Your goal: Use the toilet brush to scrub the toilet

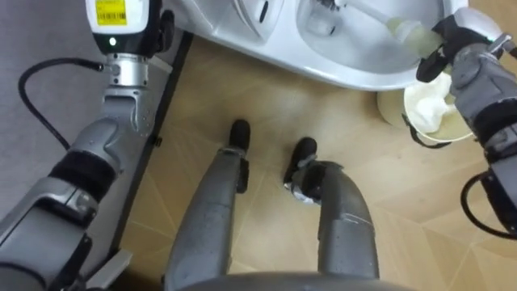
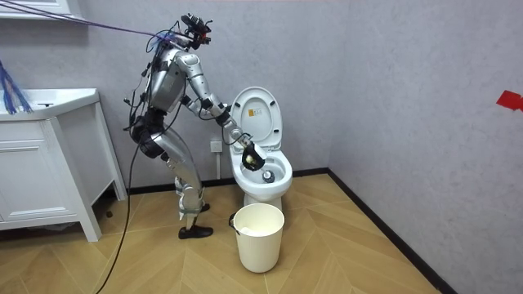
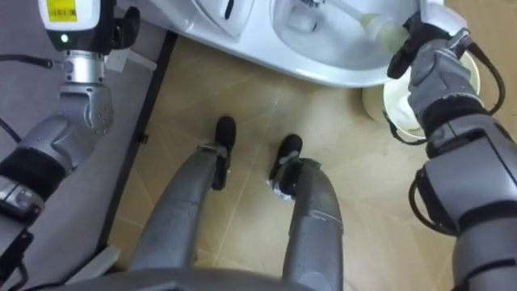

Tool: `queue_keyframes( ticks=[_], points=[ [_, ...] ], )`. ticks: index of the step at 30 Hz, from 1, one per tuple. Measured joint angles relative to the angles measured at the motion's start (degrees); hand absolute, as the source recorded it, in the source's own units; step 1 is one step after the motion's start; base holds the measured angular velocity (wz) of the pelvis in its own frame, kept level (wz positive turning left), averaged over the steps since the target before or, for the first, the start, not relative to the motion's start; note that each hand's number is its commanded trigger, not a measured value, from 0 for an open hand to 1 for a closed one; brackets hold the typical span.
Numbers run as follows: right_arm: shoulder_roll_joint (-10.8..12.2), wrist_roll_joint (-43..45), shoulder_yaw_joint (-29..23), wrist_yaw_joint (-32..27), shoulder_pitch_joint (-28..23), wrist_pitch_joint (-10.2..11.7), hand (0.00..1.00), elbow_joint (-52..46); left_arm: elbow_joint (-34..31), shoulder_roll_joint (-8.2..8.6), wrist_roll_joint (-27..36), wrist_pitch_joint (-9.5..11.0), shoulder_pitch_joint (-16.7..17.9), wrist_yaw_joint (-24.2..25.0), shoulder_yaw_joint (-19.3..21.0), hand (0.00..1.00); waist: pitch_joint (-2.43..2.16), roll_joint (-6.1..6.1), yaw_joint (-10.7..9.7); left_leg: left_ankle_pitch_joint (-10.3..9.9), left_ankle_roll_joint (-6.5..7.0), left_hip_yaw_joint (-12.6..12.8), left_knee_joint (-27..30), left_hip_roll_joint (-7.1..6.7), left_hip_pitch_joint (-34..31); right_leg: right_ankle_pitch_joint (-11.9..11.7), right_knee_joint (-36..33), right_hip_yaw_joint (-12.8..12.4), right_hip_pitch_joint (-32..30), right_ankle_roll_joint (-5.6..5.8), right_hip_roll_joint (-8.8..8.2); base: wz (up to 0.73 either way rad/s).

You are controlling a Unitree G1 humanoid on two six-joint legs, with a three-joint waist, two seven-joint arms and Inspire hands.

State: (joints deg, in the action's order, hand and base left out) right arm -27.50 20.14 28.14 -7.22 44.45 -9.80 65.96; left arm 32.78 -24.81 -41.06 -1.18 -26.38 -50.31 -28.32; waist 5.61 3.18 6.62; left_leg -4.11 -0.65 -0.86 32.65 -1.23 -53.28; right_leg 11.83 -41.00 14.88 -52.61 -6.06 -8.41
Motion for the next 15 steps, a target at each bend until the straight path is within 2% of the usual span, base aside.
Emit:
queue_keyframes(
  ticks=[3, 6, 8, 10, 11, 12, 13, 15],
  points=[
    [-0.03, -0.39, 0.17, -0.26, -0.78, 0.12, 1.00, 0.06, 0.07, 1.23, -0.13, -1.41, -0.45, 1.14, 0.00, 0.00, -0.01, -0.09, 0.06, 0.00, -0.19, -0.20, 0.11, -0.48, 0.34, 0.21, -0.52, 0.03, 0.13, 0.18, -0.48, 0.04],
    [0.76, -1.88, 0.10, -0.91, -3.73, 0.54, 1.00, 0.20, 0.40, 2.09, -0.16, -1.75, -0.62, 2.62, -0.06, 0.00, 0.05, -0.66, 0.06, -0.18, -0.13, -0.60, 0.13, -0.54, 1.11, 0.62, -0.34, 0.74, 1.49, 0.38, -0.63, 0.09],
    [1.19, -1.06, 0.15, -1.52, -4.96, 0.35, 1.00, 0.29, 0.52, 3.27, -0.32, -2.25, -0.79, 2.93, -0.07, 0.00, 0.32, -2.05, 0.49, -0.28, -0.06, -1.11, 0.48, -0.38, 1.23, 0.49, 0.51, 1.33, 2.26, 0.77, -0.35, 0.04],
    [2.81, 5.06, 0.19, -1.42, -6.95, 0.04, 1.00, 0.45, 0.94, 5.16, -0.46, -2.79, -0.74, 3.71, 0.08, 0.00, 0.22, -4.11, 1.14, -0.52, 0.16, -1.13, 0.86, -0.41, 1.33, 0.33, 0.85, 1.36, 2.61, 1.01, -0.26, 0.00],
    [3.30, 7.38, 0.29, -1.52, -7.60, -0.38, 1.00, 0.40, 1.05, 5.60, -0.83, -2.78, -0.75, 3.84, 0.17, 0.00, 0.21, -4.56, 1.50, -0.54, 0.19, -1.09, 0.94, -0.38, 1.32, 0.23, 1.01, 1.29, 2.61, 1.07, -0.13, -0.07],
    [4.40, 9.81, -0.04, -2.83, -8.71, -1.71, 1.00, 0.22, 1.11, 6.37, -1.10, -2.78, -0.53, 3.95, 0.57, 0.00, 0.11, -5.37, 1.78, -0.58, 0.26, -1.03, 0.82, -0.38, 1.22, 0.11, 1.20, 1.29, 2.61, 1.10, 0.19, -0.07],
    [5.35, 11.81, 0.07, -3.63, -9.19, -2.72, 1.00, -1.06, 1.11, 6.56, -1.05, -2.77, 0.00, 3.83, 1.11, 0.00, -0.07, -5.73, 1.75, -0.68, 0.28, -0.97, 0.72, -0.35, 1.24, -0.03, 1.37, 1.31, 2.59, 0.97, 0.29, -0.08],
    [5.38, 14.34, 0.39, -3.62, -10.41, -3.77, 1.00, -3.39, 1.11, 6.73, -0.85, -2.75, 0.38, 3.87, 1.23, 0.00, -0.25, -6.12, 1.66, -0.82, 0.24, -1.01, 0.93, 0.01, 1.45, -0.08, 1.88, 1.64, 3.21, 0.94, 0.61, -0.03]
  ],
)
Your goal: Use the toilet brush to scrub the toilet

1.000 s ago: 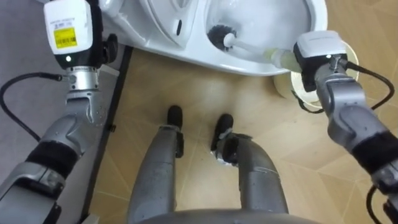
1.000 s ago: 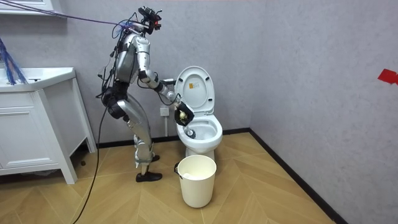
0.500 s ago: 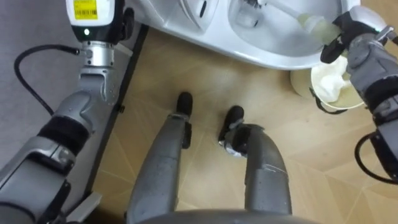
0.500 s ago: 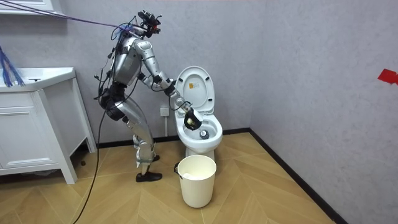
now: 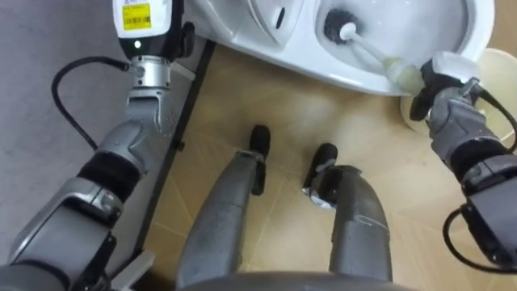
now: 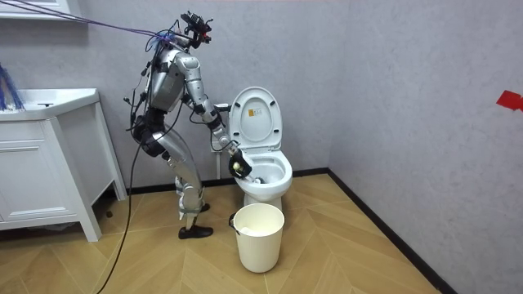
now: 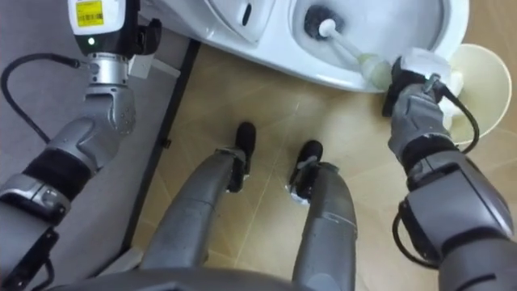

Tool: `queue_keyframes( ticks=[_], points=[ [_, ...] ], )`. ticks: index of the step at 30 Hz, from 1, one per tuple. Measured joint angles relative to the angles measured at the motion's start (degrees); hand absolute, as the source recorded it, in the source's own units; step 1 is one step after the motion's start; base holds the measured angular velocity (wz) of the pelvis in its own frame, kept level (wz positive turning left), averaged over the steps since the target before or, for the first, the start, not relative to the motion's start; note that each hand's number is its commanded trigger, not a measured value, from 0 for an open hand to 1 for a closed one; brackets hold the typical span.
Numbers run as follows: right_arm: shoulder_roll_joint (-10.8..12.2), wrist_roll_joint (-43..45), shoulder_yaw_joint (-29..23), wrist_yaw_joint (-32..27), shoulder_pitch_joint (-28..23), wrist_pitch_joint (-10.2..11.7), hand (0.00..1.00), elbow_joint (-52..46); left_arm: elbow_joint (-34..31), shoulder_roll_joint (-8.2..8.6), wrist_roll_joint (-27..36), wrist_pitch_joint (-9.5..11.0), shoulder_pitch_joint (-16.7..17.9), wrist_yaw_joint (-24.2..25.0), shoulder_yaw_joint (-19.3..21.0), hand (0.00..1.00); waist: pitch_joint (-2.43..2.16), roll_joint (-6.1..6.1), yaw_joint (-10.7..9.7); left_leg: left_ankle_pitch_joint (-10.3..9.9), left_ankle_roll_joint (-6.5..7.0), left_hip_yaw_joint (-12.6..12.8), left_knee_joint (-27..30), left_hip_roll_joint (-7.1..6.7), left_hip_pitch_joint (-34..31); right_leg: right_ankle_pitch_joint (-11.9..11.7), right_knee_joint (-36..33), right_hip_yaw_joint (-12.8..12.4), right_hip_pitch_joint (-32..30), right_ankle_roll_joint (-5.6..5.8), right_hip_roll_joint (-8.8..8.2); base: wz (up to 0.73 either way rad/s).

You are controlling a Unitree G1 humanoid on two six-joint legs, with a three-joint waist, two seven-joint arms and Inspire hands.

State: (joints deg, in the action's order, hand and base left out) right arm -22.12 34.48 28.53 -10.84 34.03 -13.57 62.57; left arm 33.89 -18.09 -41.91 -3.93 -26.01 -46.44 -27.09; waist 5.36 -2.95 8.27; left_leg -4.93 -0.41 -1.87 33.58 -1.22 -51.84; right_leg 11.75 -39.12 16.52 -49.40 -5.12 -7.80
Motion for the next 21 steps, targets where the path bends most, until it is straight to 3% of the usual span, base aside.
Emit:
queue_keyframes(
  ticks=[3, 4, 7, 11, 14, 17, 19, 21],
  points=[
    [0.26, 2.60, 0.12, 0.73, -4.41, -2.72, 1.00, -8.05, -0.04, -0.31, 1.68, 0.29, 1.09, 0.10, 0.00, 0.00, -0.23, -0.35, -0.01, -0.26, -0.29, -0.08, -0.25, 1.05, 0.89, -0.73, 2.14, -0.16, 1.52, -0.11, 1.50, -0.12],
    [0.28, 4.37, 0.12, 1.34, -6.38, -4.07, 1.00, -12.10, -0.03, -0.68, 3.27, 0.48, 1.60, -0.38, 0.03, 0.00, -0.58, -0.66, -0.17, -0.36, -0.37, 0.03, -0.73, 1.49, 1.00, -1.17, 3.04, -0.43, 1.81, -0.15, 2.12, -0.24],
    [0.27, 8.53, 0.08, 3.02, -10.36, -6.55, 1.00, -20.35, 0.00, -1.17, 4.27, 1.84, 3.67, -0.53, 1.94, 0.00, -0.72, -0.75, -1.29, -0.09, -0.35, 0.58, -2.17, 1.78, 2.10, -1.83, 4.03, -0.92, 2.28, -0.72, 2.51, -0.16],
    [0.09, 10.95, 0.08, 5.18, -11.46, -6.60, 1.00, -23.50, -0.01, -2.30, 4.25, 2.38, 5.27, -0.25, 3.95, 0.00, -1.09, -0.29, -2.10, -0.05, -0.70, 1.06, -2.29, 2.67, 2.42, -2.07, 4.65, -1.35, 2.60, -1.12, 3.02, -0.09],
    [-0.80, 10.51, 2.05, 6.54, -8.01, -6.46, 1.00, -20.56, 0.08, -3.21, 4.83, 2.94, 5.19, -0.01, 3.99, 0.00, -1.13, -0.01, -1.87, -0.04, -0.86, 1.21, -2.14, 2.87, 2.41, -2.25, 4.36, -1.51, 2.45, -1.44, 3.11, -0.04],
    [-3.15, 5.19, 6.10, 4.74, -0.67, -2.81, 1.00, -10.54, 0.08, -4.08, 5.22, 3.10, 3.47, -0.14, 2.49, 0.00, -1.05, 1.81, -0.61, 0.06, -0.97, 1.60, -2.27, 2.88, 2.44, -2.34, 4.09, -2.03, 1.89, -1.58, 3.09, -0.01],
    [-4.10, -7.26, 6.81, 2.46, 3.46, 1.24, 1.00, -3.01, 0.24, -5.76, 5.33, 3.09, 1.77, -0.56, -0.53, 0.00, -0.99, 3.57, -0.09, 0.25, -0.89, 1.63, -2.51, 2.57, 2.23, -2.22, 3.13, -2.13, 1.29, -1.55, 2.67, 0.09],
    [-3.96, -19.02, 5.33, 0.15, 5.86, 2.91, 1.00, 0.57, 0.26, -6.16, 5.18, 3.07, 1.03, -1.20, -1.44, 0.00, -0.84, 4.19, -0.50, 0.52, -0.76, 1.44, -2.66, 2.26, 1.99, -2.17, 3.01, -1.80, 1.14, -1.47, 2.29, 0.14]
  ],
)
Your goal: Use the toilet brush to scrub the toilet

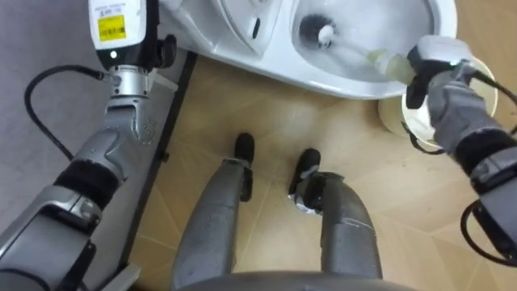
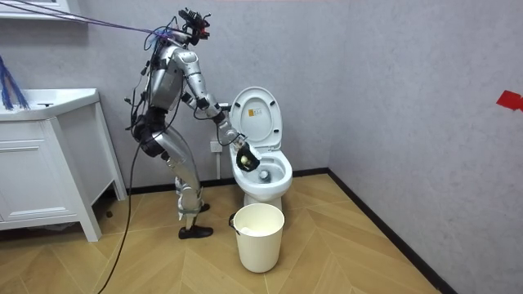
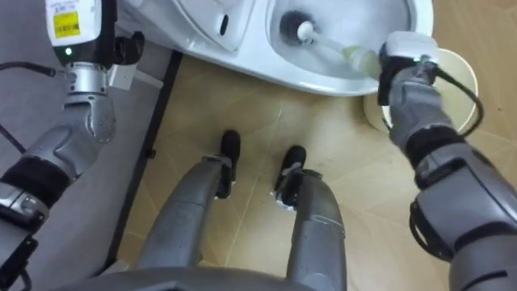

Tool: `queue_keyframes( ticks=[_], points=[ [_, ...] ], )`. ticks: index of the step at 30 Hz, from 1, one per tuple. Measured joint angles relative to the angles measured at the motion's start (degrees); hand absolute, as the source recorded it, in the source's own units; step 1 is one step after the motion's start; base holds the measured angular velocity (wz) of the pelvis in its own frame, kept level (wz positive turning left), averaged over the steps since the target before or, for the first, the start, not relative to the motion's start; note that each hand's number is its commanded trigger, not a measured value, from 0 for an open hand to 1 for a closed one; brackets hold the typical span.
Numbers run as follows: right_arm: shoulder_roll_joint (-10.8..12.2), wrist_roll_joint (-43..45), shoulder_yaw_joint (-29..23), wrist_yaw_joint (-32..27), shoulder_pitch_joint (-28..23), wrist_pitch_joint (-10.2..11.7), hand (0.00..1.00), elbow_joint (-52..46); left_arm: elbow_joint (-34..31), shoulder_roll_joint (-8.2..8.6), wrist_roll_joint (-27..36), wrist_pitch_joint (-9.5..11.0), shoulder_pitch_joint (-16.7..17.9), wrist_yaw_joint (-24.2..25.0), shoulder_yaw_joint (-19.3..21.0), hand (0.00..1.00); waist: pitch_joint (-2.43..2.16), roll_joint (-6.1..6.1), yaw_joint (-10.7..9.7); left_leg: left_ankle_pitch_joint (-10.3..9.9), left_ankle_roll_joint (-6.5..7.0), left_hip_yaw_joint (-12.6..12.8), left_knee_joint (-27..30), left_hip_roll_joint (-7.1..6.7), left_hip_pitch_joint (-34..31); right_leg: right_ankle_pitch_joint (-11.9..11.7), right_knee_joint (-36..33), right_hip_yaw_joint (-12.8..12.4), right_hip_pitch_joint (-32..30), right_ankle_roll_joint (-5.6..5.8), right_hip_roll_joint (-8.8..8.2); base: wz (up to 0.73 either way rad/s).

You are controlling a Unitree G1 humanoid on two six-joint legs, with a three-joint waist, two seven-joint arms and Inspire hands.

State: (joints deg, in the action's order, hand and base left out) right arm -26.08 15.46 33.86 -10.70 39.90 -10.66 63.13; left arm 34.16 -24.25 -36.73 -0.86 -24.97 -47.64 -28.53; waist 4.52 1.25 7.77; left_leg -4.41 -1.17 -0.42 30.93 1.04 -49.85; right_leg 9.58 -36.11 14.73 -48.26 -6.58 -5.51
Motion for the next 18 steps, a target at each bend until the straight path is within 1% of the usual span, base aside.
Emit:
queue_keyframes(
  ticks=[1, 3, 4, 5, 6, 7, 8, 9, 10, 13, 15, 17, 18],
  points=[
    [-0.07, -5.82, -2.10, -1.37, 1.15, 0.55, 1.00, 1.55, -0.01, 0.05, -0.22, 0.07, -0.47, -0.56, -0.10, 0.00, 0.04, 0.50, -0.33, 0.33, 0.17, -0.02, -0.24, -0.47, -0.31, 0.17, -0.51, 0.06, -0.53, 0.14, -0.60, 0.17],
    [-0.48, -10.85, -5.02, -1.82, 2.02, 0.55, 1.00, 2.23, -0.01, 0.05, -0.51, 0.05, -0.91, -1.32, -0.10, 0.00, 0.09, 0.87, -0.95, 0.73, 0.47, -0.18, -0.19, -1.12, -1.22, 0.36, -1.24, 0.12, -1.56, 0.44, -1.29, 0.17],
    [-0.53, -12.55, -6.19, -1.97, 2.06, 0.56, 1.00, 2.28, -0.03, 0.23, -0.58, -0.12, -1.32, -2.14, -0.14, 0.00, 0.16, 1.16, -1.63, 0.81, 0.64, -0.11, 0.11, -1.43, -1.73, 0.48, -1.86, -0.33, -2.25, 0.65, -1.54, 0.11],
    [-0.61, -13.76, -6.30, -2.12, 2.06, 0.65, 1.00, 2.58, -0.02, 0.51, -0.59, -0.29, -1.60, -2.27, -0.14, 0.00, 0.19, 1.21, -1.73, 0.86, 0.71, -0.12, 0.29, -1.52, -1.93, 0.48, -1.97, -0.35, -2.42, 0.72, -1.64, 0.06],
    [-0.64, -17.10, -6.45, -2.25, 2.08, 0.77, 1.00, 3.55, 0.10, 1.06, -0.58, -0.51, -2.23, -2.19, -0.14, 0.00, 0.37, 1.52, -1.77, 0.97, 0.89, 0.02, 0.47, -1.85, -2.02, 0.54, -2.56, -0.40, -2.78, 0.88, -2.12, 0.06],
    [-0.64, -20.61, -6.44, -2.23, 2.07, 0.73, 1.00, 3.71, 0.49, 1.14, -0.60, -0.51, -2.78, -2.24, -0.27, 0.00, 0.45, 1.64, -2.05, 1.01, 0.99, 0.04, 0.64, -2.03, -2.29, 0.68, -2.96, -0.38, -3.01, 1.03, -2.40, 0.04],
    [-0.63, -22.08, -6.45, -2.21, 2.07, 0.72, 1.00, 3.71, 0.70, 1.14, -0.89, -0.54, -3.00, -2.23, -0.25, 0.00, 0.45, 1.65, -2.08, 1.00, 0.98, 0.04, 0.75, -2.05, -2.44, 0.74, -3.01, -0.36, -3.11, 1.15, -2.45, 0.03],
    [-0.64, -23.00, -6.45, -2.18, 2.07, 0.72, 1.00, 3.69, 0.81, 1.12, -1.68, -0.75, -3.26, -1.86, -0.10, 0.00, 0.50, 1.73, -2.32, 1.03, 0.99, 0.07, 0.91, -2.24, -2.63, 0.87, -3.34, -0.36, -3.36, 1.47, -2.70, 0.08],
    [-0.65, -23.01, -6.54, -2.09, 2.08, 0.73, 1.00, 3.61, 0.81, 1.12, -1.97, -1.05, -3.54, -1.45, 0.13, 0.00, 0.52, 1.77, -2.87, 1.20, 1.15, 0.05, 0.93, -2.73, -2.85, 1.19, -4.09, -0.40, -3.84, 1.89, -3.33, 0.11],
    [-0.58, -22.73, -6.74, -1.12, 2.07, 0.68, 1.00, 3.53, 0.85, 1.14, -3.43, -1.94, -4.20, -0.53, 0.23, 0.00, 0.54, 1.74, -2.97, 1.40, 1.31, 0.20, 1.66, -2.79, -3.62, 1.05, -4.65, -0.46, -4.53, 2.06, -3.51, 0.03],
    [-0.07, -22.62, -6.74, -0.39, 1.73, 0.66, 1.00, 3.63, 1.20, 1.19, -3.51, -2.48, -4.20, 0.13, 0.19, 0.00, 0.58, 1.65, -2.79, 1.38, 1.33, 0.16, 1.87, -2.75, -3.16, 0.96, -4.56, -0.29, -3.95, 2.07, -3.46, -0.02],
    [0.50, -21.58, -6.74, 0.60, 1.18, 0.64, 1.00, 3.61, 1.91, 1.78, -3.69, -2.89, -4.31, 1.16, 0.18, 0.00, 0.84, 0.97, -2.77, 1.26, 1.44, -0.01, 1.89, -2.71, -2.18, 0.97, -4.18, 0.05, -2.63, 2.10, -3.30, 0.02],
    [1.14, -20.24, -6.83, 0.88, 1.01, 0.61, 1.00, 3.62, 2.04, 2.54, -3.90, -3.55, -4.33, 1.88, 0.28, 0.00, 1.07, -0.05, -2.82, 1.20, 1.49, -0.46, 1.82, -2.70, -1.58, 0.98, -3.55, 0.44, -1.63, 2.07, -3.21, 0.03]
  ],
)
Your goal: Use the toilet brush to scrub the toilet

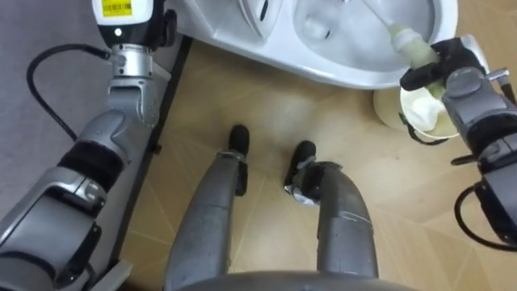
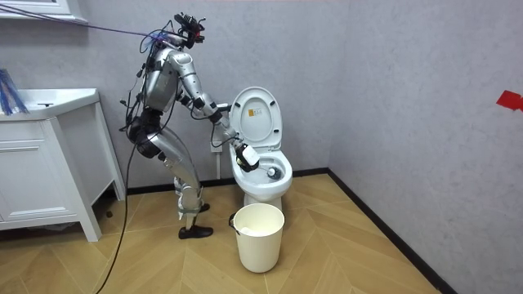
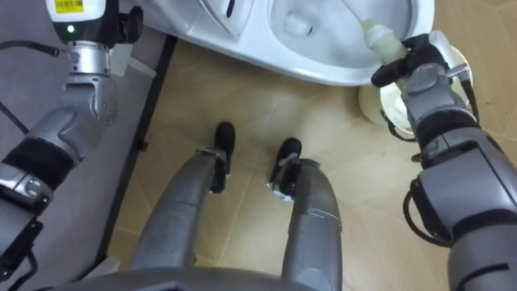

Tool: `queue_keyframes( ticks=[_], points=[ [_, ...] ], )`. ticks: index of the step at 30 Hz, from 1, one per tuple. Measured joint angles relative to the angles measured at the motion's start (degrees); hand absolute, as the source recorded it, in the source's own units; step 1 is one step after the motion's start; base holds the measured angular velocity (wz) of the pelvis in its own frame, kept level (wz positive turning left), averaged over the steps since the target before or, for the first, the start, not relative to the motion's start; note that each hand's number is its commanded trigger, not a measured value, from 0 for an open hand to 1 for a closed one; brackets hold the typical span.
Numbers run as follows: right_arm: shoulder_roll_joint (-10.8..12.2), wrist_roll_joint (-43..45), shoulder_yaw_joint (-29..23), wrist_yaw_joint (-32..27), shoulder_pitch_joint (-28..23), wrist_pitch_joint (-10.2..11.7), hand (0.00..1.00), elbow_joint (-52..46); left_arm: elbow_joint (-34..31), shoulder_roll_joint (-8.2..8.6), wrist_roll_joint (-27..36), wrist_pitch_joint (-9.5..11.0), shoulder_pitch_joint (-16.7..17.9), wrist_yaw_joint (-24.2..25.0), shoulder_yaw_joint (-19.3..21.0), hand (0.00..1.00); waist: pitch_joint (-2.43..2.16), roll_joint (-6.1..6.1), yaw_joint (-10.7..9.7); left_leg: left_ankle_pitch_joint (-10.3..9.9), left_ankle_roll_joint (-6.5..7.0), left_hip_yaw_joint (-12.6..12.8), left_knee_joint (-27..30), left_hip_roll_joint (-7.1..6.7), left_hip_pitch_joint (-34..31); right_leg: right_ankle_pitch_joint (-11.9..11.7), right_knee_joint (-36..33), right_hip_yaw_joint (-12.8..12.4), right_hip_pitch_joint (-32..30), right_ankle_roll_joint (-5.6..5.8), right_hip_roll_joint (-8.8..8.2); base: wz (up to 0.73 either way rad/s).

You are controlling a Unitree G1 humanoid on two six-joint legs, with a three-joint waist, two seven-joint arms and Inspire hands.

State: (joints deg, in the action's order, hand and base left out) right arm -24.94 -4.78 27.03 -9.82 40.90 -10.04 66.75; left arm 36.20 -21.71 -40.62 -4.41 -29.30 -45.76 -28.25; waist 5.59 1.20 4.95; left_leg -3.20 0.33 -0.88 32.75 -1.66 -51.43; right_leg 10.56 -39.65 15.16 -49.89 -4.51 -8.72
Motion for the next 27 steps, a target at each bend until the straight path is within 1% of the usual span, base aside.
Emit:
queue_keyframes(
  ticks=[1, 2, 3, 4, 5, 6, 7, 8, 9, 10, 11, 12, 13, 14, 15, 16, 17, 18, 19, 20, 22, 23, 24, 25, 27],
  points=[
    [0.74, 1.27, -0.19, 0.12, -0.07, 0.01, 1.00, -0.01, 0.19, 0.69, 0.02, -0.46, -0.09, 0.43, 0.07, 0.00, 0.00, -0.59, 0.13, -0.21, 0.33, -0.01, -0.08, -0.08, 0.16, 0.05, 0.07, -0.02, 0.12, -0.08, -0.07, 0.00],
    [1.26, 2.52, -0.27, 0.15, -0.08, 0.03, 1.00, 0.02, 0.72, 0.96, 0.03, -0.42, -0.17, 0.54, 0.06, 0.00, 0.00, -0.95, 0.24, -0.22, 0.36, 0.00, -0.05, -0.09, 0.16, 0.04, 0.09, -0.01, 0.12, -0.06, -0.08, 0.00],
    [2.65, 6.21, -0.29, 0.29, -0.28, 0.00, 1.00, 0.00, 0.96, 1.10, 0.02, -0.42, -0.15, 0.69, 0.09, 0.00, -0.06, -1.55, 0.29, -0.24, 0.38, 0.07, -0.01, -0.07, 0.16, -0.01, 0.10, 0.04, 0.12, 0.01, -0.08, -0.04],
    [3.89, 11.48, -0.25, 0.64, -0.93, -0.23, 1.00, 0.00, 0.95, 1.47, -0.16, -0.43, -0.12, 1.24, 0.24, 0.00, -0.14, -2.04, 0.79, -0.24, 0.37, 0.18, -0.07, -0.04, 0.20, -0.16, 0.11, 0.23, 0.11, 0.21, 0.15, -0.05],
    [4.37, 14.37, -0.11, 0.65, -1.47, -0.58, 1.00, -0.09, 0.96, 1.81, -0.36, -0.40, -0.13, 1.60, 0.48, 0.00, -0.16, -2.25, 1.29, -0.28, 0.27, 0.17, -0.03, -0.01, 0.20, -0.19, 0.13, 0.31, 0.12, 0.21, 0.23, -0.08],
    [5.15, 19.97, 0.36, 0.60, -2.31, -1.65, 1.00, -0.16, 0.87, 2.59, -1.14, -0.29, -0.15, 2.39, 1.07, 0.00, -0.16, -2.46, 2.21, -0.39, 0.14, 0.20, 0.01, 0.10, 0.17, -0.21, 0.21, 0.24, 0.04, 0.16, 0.41, -0.12],
    [5.64, 24.49, 1.53, 0.82, -2.57, -2.74, 1.00, -0.26, 0.81, 2.99, -1.15, -0.31, -0.34, 2.54, 1.07, 0.00, -0.14, -2.67, 2.98, -0.47, 0.06, 0.27, 0.00, 0.31, 0.10, -0.30, 0.48, -0.03, -0.14, -0.04, 0.77, -0.15],
    [5.55, 26.10, 1.79, 0.91, -2.67, -3.09, 1.00, -0.81, 0.80, 3.00, -1.14, -0.31, -0.31, 2.56, 1.11, 0.00, -0.15, -2.70, 3.32, -0.51, 0.02, 0.51, 0.01, 0.57, 0.10, -0.42, 0.73, -0.19, -0.16, -0.21, 0.97, -0.23],
    [5.08, 28.50, 3.50, 1.34, -2.77, -4.49, 1.00, -3.09, 0.83, 2.90, -0.77, -0.31, -0.03, 2.52, 1.21, 0.00, -0.20, -2.77, 3.75, -0.75, -0.28, 0.82, 0.23, 1.01, 0.13, -0.51, 0.98, -0.28, -0.13, -0.37, 1.32, -0.22],
    [4.75, 30.98, 4.74, 1.64, -2.77, -5.77, 1.00, -4.95, 0.84, 2.90, -0.01, -0.31, 0.19, 2.55, 1.37, 0.00, -0.38, -3.07, 3.89, -1.07, -0.50, 0.84, 0.59, 1.36, 0.16, -0.67, 1.09, -0.27, 0.11, -0.22, 1.73, -0.21],
    [4.72, 32.37, 5.15, 2.02, -2.79, -6.49, 1.00, -5.80, 0.85, 2.90, 0.10, -0.31, 0.29, 2.70, 1.49, 0.00, -0.42, -3.13, 4.01, -1.21, -0.63, 0.83, 0.73, 1.59, 0.25, -0.78, 1.35, -0.20, 0.34, -0.37, 1.92, -0.14],
    [4.68, 34.29, 5.55, 2.97, -3.26, -8.08, 1.00, -8.53, 0.83, 2.79, 0.01, -0.27, 0.57, 2.86, 1.96, 0.00, -0.48, -3.23, 4.20, -1.28, -0.83, 0.66, 0.57, 2.09, 0.41, -1.05, 2.12, 0.06, 0.80, -0.63, 2.24, -0.10],
    [4.39, 36.77, 5.55, 3.95, -4.53, -9.70, 1.00, -12.50, 0.19, 2.69, 0.02, -0.13, 1.06, 2.95, 2.59, 0.00, -0.49, -3.24, 4.21, -1.30, -1.02, 0.59, 0.43, 2.45, 0.50, -1.15, 2.59, 0.01, 1.07, -0.80, 2.92, -0.11],
    [4.26, 37.73, 5.56, 4.41, -5.24, -10.35, 1.00, -14.37, -0.54, 2.50, 0.02, -0.13, 1.55, 2.91, 2.90, 0.00, -0.52, -3.28, 4.36, -1.40, -1.17, 0.61, 0.47, 2.79, 0.49, -1.36, 3.00, 0.00, 1.22, -0.99, 3.11, -0.18],
    [3.95, 39.88, 5.56, 5.62, -6.67, -11.80, 1.00, -18.10, -1.76, 1.98, 0.03, -0.04, 2.34, 2.95, 3.47, 0.00, -0.53, -3.27, 4.83, -1.73, -1.52, 0.66, 0.75, 3.57, 0.45, -1.82, 3.94, -0.16, 1.49, -1.31, 3.91, -0.28],
    [3.60, 41.71, 5.57, 7.40, -8.13, -13.60, 1.00, -22.75, -2.52, 1.33, 0.22, 0.29, 3.10, 2.93, 4.17, 0.00, -0.55, -3.27, 4.86, -1.98, -1.79, 0.77, 0.87, 4.17, 0.29, -2.06, 4.42, -0.23, 1.52, -1.62, 4.52, -0.25],
    [3.17, 42.67, 5.57, 8.22, -9.23, -14.53, 1.00, -25.94, -2.96, 1.05, 0.56, 0.59, 3.54, 2.88, 4.51, 0.00, -0.56, -3.30, 4.80, -2.00, -1.89, 0.71, 0.79, 4.36, 0.22, -2.18, 4.70, -0.19, 1.52, -1.78, 4.74, -0.14],
    [2.34, 44.73, 5.57, 9.80, -11.31, -15.98, 1.00, -31.73, -4.01, 0.50, 0.68, 1.09, 4.52, 2.81, 5.14, 0.00, -0.59, -3.28, 4.67, -2.00, -2.14, 0.60, 0.62, 4.59, 0.16, -2.55, 4.99, -0.09, 1.52, -2.46, 5.03, -0.06],
    [1.62, 47.67, 5.57, 11.38, -13.26, -17.01, 1.00, -35.98, -4.83, 0.19, 0.56, 1.96, 5.40, 2.77, 5.73, 0.00, -0.67, -3.18, 4.66, -2.20, -2.41, 0.60, 0.79, 4.89, 0.11, -2.57, 4.96, -0.11, 1.52, -2.72, 5.33, -0.06],
    [1.34, 48.96, 5.57, 12.10, -14.10, -17.32, 1.00, -37.89, -5.15, -0.05, 0.51, 2.48, 5.83, 2.69, 5.82, 0.00, -0.74, -3.08, 4.67, -2.27, -2.52, 0.59, 0.85, 5.05, 0.09, -2.60, 5.00, -0.12, 1.52, -2.89, 5.49, -0.07],
    [0.28, 54.63, 5.57, 15.30, -16.68, -17.57, 1.00, -43.49, -5.39, -0.77, 0.48, 4.64, 6.99, 2.21, 5.83, 0.00, -1.37, -2.89, 4.36, -2.42, -2.91, 0.26, 0.82, 5.34, 0.01, -2.53, 5.15, -0.06, 1.52, -3.28, 5.91, -0.02],
    [-0.13, 57.58, 5.59, 16.78, -17.58, -17.57, 1.00, -45.66, -5.37, -1.21, 0.42, 5.31, 7.33, 2.00, 5.57, 0.00, -1.75, -2.91, 3.94, -2.44, -3.06, 0.03, 0.81, 5.34, -0.06, -2.41, 5.19, 0.10, 1.52, -3.42, 5.95, 0.05],
    [-0.26, 58.65, 5.59, 17.56, -17.97, -17.57, 1.00, -46.53, -5.37, -1.38, 0.41, 5.72, 7.59, 1.85, 5.55, 0.00, -2.04, -2.90, 3.75, -2.45, -3.12, -0.13, 0.78, 5.34, -0.11, -2.41, 5.30, 0.17, 1.53, -3.44, 6.01, 0.00],
    [-0.35, 59.95, 5.61, 18.89, -18.82, -17.57, 1.00, -48.01, -5.42, -1.54, 0.39, 6.31, 8.29, 1.36, 5.54, 0.00, -2.69, -2.77, 3.44, -2.48, -3.18, -0.16, 0.71, 5.55, -0.19, -2.53, 5.79, 0.19, 1.59, -3.56, 6.27, -0.05],
    [-0.33, 61.19, 5.73, 19.96, -19.63, -17.50, 1.00, -48.28, -5.45, -1.56, 0.47, 6.89, 9.19, 1.28, 5.55, 0.00, -2.92, -2.47, 3.06, -2.54, -3.17, -0.04, 0.77, 5.91, 0.23, -2.63, 6.19, 0.14, 2.30, -3.58, 6.57, -0.06]
  ],
)
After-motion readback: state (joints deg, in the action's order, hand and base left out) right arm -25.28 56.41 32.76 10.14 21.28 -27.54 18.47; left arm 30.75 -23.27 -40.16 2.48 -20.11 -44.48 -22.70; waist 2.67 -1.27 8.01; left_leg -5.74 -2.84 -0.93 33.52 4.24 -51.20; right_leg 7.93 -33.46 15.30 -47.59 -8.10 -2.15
